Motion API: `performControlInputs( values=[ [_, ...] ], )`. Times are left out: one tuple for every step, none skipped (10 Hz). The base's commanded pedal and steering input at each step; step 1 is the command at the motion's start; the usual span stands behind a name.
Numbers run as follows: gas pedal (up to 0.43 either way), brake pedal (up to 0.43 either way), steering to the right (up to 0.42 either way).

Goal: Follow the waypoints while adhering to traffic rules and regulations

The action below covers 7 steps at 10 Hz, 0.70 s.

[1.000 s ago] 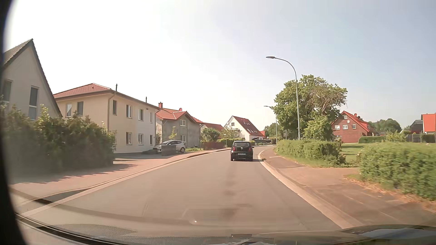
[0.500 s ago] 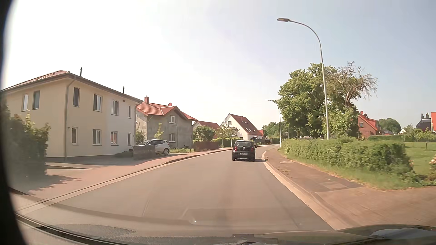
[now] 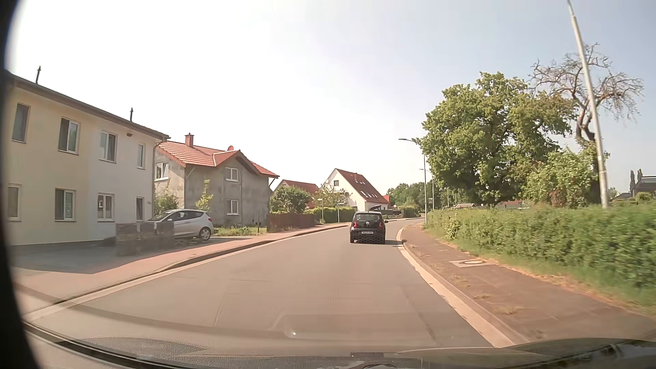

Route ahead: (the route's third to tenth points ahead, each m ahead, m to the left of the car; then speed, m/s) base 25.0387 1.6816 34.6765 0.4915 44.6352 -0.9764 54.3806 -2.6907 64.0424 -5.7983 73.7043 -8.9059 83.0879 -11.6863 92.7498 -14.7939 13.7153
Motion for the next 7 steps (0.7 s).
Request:
performControlInputs(
  values=[
    [0.150, 0.000, 0.014],
    [0.150, 0.000, 0.014],
    [0.150, 0.000, 0.014],
    [0.150, 0.000, 0.015],
    [0.150, 0.000, 0.015],
    [0.157, 0.000, 0.016],
    [0.157, 0.000, 0.017]
  ],
)
